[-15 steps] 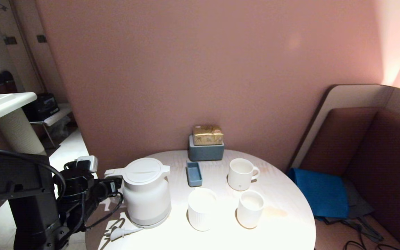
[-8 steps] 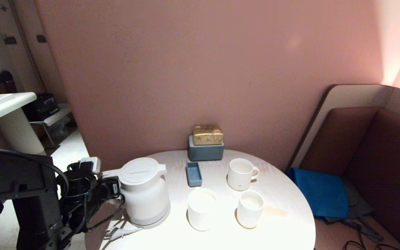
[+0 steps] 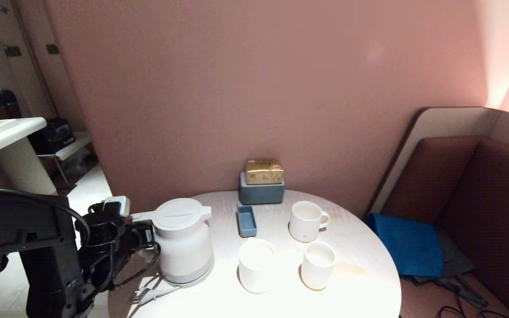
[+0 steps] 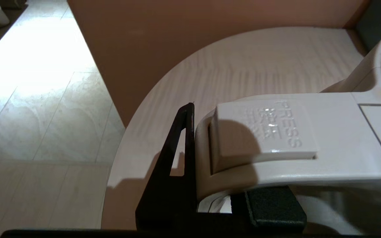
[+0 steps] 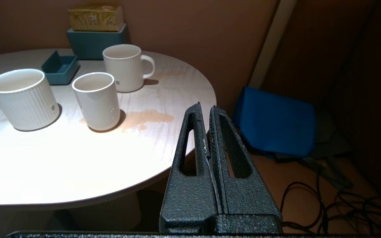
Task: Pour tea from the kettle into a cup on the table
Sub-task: Pick up the kettle, then pour water into the cup
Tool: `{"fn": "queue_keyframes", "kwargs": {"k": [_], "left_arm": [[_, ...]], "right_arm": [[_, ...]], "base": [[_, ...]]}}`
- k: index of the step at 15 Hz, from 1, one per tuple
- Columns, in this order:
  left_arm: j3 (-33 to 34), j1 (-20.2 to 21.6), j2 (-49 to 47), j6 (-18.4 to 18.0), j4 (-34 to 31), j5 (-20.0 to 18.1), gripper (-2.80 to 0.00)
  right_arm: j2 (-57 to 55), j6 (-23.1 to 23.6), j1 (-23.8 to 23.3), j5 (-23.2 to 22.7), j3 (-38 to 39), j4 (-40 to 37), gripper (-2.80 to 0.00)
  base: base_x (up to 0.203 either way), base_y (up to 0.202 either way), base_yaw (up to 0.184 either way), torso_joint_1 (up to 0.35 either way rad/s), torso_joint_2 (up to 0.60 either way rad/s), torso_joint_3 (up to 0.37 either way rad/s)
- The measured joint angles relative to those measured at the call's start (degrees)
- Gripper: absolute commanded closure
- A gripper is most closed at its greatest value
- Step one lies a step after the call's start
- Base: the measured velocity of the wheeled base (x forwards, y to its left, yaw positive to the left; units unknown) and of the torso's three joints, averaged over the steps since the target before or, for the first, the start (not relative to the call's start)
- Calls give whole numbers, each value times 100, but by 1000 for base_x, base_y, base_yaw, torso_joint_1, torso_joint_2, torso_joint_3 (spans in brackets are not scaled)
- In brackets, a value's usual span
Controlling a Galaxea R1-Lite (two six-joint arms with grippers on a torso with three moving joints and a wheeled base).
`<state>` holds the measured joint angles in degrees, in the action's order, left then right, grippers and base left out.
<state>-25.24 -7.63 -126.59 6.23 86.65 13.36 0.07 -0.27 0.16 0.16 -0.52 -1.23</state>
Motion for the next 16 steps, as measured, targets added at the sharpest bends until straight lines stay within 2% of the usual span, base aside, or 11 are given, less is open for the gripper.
{"fn": "queue_keyframes", "kwargs": {"k": [7,11,16], "left_arm": [[-286,-102,624,2,-8,10,0],[-582,-285,1166,18,-791,15,0],[-1411,-620,1906,-60,-2287,39,0]], "right_arm": [[0,0,0,-1,0,2,0],[0,2,0,0,0,2,0],[0,0,0,0,0,2,0]], "base": [[0,0,0,0,0,0],[0,0,0,0,0,0],[0,0,0,0,0,0]]}}
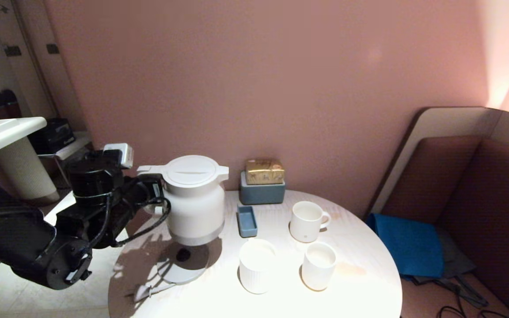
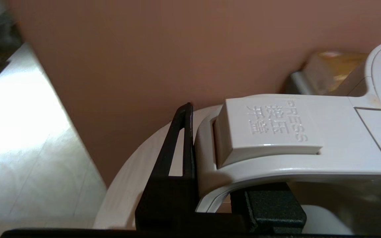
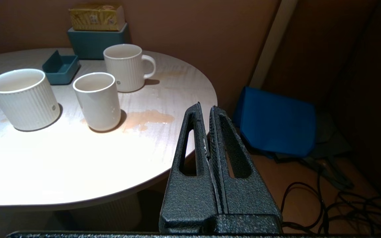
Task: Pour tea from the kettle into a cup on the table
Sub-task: Pour water into the cup
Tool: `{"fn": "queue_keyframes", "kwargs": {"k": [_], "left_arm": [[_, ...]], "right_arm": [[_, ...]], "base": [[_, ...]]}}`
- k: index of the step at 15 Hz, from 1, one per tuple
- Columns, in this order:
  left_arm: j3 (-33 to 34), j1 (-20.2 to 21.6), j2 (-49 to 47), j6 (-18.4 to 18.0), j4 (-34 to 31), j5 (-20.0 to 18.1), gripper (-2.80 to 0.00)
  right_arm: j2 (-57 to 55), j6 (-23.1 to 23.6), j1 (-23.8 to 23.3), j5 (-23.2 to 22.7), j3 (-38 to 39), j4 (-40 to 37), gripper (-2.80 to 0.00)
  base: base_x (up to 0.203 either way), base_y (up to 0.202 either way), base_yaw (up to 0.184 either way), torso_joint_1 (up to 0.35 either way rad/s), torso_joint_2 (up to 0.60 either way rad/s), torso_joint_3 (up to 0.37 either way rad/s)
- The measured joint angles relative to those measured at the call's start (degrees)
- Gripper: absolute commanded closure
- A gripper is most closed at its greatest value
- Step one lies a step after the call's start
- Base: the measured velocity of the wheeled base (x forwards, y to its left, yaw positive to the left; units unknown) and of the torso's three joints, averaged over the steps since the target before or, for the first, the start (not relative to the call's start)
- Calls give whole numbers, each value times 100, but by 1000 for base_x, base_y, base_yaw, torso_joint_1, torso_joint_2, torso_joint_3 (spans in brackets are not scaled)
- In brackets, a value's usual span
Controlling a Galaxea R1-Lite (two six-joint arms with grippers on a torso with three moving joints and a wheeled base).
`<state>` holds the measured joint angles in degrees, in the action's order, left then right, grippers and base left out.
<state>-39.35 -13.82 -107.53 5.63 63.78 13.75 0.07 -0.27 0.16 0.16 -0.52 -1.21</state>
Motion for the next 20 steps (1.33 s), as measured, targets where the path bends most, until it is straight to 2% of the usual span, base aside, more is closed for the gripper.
{"fn": "queue_keyframes", "kwargs": {"k": [5,9,15,20], "left_arm": [[-1181,-255,56,-489,-938,30,0],[-2288,-506,-287,-653,-1630,121,0],[-3301,-815,-1006,-686,-1903,271,0],[-3505,-973,-1372,-720,-1974,276,0]], "right_arm": [[0,0,0,1,0,2,0],[0,2,0,0,0,-2,0],[0,2,0,2,0,0,0],[0,1,0,1,0,-2,0]], "base": [[0,0,0,0,0,0],[0,0,0,0,0,0],[0,0,0,0,0,0],[0,0,0,0,0,0]]}}
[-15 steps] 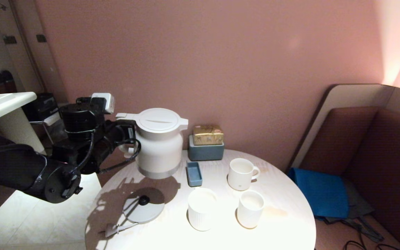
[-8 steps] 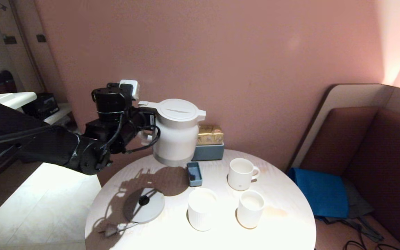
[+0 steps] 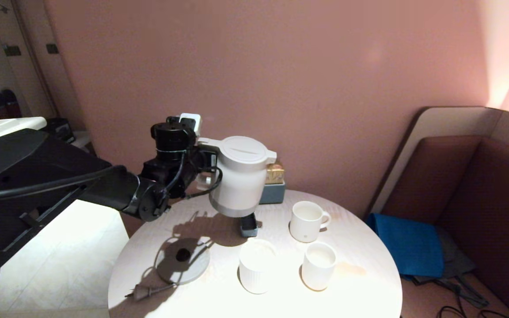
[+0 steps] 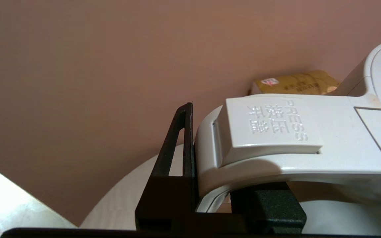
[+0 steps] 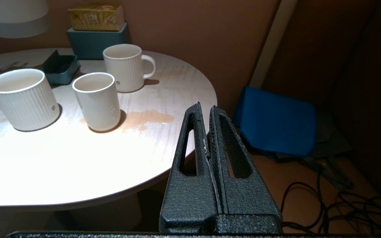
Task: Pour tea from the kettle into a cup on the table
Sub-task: Pour water into the cup
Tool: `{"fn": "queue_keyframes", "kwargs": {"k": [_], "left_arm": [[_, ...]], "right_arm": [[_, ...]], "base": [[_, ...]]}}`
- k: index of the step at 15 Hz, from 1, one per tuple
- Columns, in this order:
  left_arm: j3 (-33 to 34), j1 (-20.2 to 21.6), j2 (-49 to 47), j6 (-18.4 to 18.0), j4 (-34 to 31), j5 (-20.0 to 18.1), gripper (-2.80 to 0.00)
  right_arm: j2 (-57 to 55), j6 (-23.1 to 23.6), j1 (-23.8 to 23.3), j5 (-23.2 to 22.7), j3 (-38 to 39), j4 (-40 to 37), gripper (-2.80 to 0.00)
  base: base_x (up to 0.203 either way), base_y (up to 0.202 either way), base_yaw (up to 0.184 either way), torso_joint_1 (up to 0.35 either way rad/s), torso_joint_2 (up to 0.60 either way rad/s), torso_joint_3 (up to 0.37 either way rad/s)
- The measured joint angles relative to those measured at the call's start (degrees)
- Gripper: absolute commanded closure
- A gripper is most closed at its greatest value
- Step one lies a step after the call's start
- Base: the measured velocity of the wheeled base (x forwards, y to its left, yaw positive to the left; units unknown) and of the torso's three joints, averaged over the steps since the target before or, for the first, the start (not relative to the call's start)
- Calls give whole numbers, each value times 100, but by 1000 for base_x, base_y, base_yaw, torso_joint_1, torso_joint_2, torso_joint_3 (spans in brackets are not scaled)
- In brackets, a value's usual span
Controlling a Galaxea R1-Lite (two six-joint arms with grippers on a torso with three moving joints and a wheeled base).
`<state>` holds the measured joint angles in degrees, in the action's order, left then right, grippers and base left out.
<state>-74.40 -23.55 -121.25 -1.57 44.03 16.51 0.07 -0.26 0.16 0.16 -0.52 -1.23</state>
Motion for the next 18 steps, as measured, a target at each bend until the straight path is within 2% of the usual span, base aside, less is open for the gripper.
{"fn": "queue_keyframes", "kwargs": {"k": [2,6,9,11,18], "left_arm": [[-12,-72,-66,-10,1,2,0],[-35,-218,-179,-297,1,0,0],[-293,-371,-279,-533,-21,49,0],[-502,-462,-342,-571,-270,140,0],[-986,-602,-726,-646,-396,259,0]], "right_arm": [[0,0,0,2,0,0,0],[0,2,0,1,0,2,0],[0,2,0,0,0,0,0],[0,1,0,2,0,2,0],[0,-1,0,2,0,2,0]], "base": [[0,0,0,0,0,0],[0,0,0,0,0,0],[0,0,0,0,0,0],[0,0,0,0,0,0],[0,0,0,0,0,0]]}}
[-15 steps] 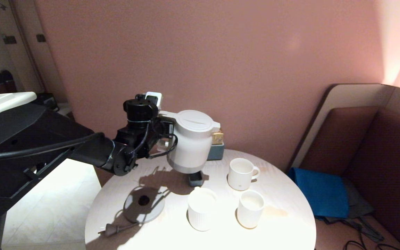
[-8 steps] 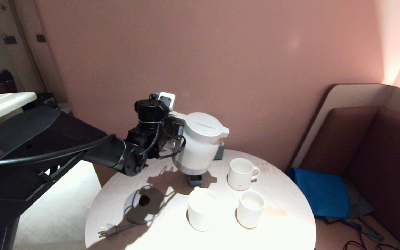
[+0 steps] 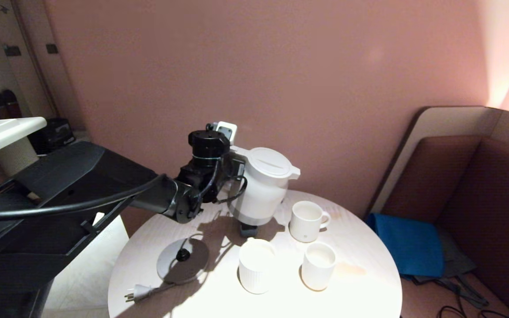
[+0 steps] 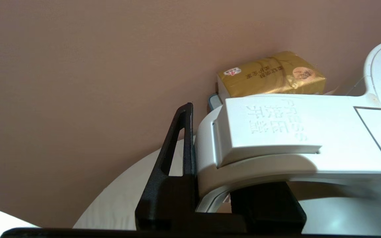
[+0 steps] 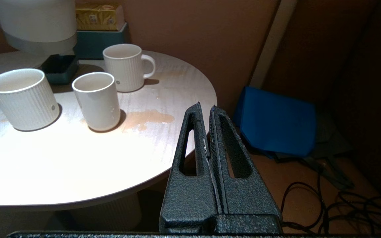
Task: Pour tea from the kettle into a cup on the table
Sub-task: Pour water into the cup
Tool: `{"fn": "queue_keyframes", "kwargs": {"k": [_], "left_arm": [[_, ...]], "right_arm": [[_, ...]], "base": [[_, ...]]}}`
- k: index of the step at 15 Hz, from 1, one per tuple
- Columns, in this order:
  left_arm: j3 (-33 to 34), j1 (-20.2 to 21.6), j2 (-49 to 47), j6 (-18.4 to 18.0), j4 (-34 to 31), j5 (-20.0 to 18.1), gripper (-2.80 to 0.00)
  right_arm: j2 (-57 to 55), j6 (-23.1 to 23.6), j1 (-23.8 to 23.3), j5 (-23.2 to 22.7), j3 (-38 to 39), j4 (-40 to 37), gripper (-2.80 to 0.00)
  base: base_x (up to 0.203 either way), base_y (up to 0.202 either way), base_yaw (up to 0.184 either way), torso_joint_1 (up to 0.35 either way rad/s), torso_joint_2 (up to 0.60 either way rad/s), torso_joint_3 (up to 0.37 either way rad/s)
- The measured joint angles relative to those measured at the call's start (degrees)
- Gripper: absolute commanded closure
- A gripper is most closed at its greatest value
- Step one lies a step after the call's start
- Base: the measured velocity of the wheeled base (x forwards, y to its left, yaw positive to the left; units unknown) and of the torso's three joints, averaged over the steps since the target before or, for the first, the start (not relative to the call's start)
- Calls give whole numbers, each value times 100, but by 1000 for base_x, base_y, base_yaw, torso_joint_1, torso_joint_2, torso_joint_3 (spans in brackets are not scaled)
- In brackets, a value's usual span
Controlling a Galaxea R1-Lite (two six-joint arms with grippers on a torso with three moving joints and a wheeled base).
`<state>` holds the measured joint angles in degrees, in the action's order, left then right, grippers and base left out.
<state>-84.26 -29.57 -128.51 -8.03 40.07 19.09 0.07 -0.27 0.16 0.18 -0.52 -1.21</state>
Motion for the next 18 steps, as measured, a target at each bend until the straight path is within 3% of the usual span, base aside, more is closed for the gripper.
{"fn": "queue_keyframes", "kwargs": {"k": [8,18], "left_arm": [[-717,-38,-440,-238,-427,23,0],[-1332,-44,-626,-1241,-761,28,0]], "right_arm": [[0,2,0,-1,0,-2,0],[0,1,-2,-2,0,0,0]], "base": [[0,0,0,0,0,0],[0,0,0,0,0,0]]}}
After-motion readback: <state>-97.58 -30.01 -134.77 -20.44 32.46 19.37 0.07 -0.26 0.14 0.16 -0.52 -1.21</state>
